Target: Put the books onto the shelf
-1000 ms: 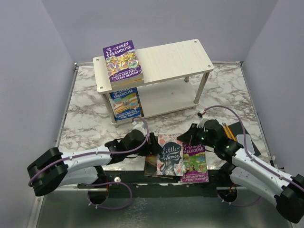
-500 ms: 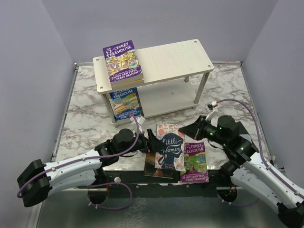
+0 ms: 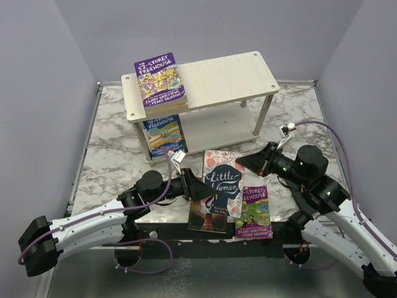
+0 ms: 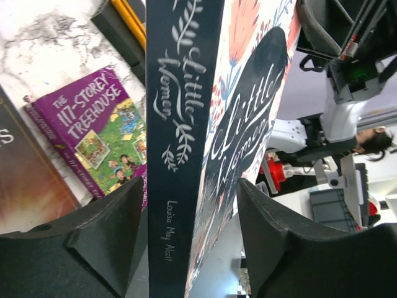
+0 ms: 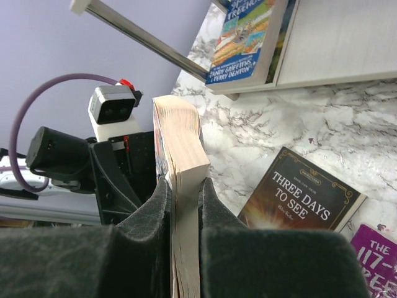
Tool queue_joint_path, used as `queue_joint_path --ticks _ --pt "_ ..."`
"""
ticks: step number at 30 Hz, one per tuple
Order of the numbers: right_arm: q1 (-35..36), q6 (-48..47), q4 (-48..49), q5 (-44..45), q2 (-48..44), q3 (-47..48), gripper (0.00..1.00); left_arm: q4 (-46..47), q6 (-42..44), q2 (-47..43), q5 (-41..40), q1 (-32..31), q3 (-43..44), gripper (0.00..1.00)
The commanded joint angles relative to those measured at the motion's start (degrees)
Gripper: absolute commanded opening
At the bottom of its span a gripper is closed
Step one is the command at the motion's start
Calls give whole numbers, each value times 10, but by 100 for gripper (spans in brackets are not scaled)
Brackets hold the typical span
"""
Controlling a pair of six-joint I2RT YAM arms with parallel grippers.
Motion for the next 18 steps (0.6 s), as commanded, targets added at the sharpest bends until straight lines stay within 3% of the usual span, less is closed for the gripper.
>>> queue_joint_path --ticks 1,6,11,13,15,18 --pt "0 19 31 -18 -2 40 1 61 -22 -21 35 1 -14 61" --pt "0 26 50 -27 3 47 1 87 -31 -28 44 1 -16 49" --pt "0 28 58 -30 10 56 1 102 -37 -34 52 1 -14 32" --pt "-1 29 61 -30 11 58 1 104 -37 -37 55 1 -13 20" --pt "0 29 60 -32 12 61 1 104 -38 -41 54 1 -13 1" --pt "0 25 55 -32 9 60 1 105 -37 -53 49 1 -13 0"
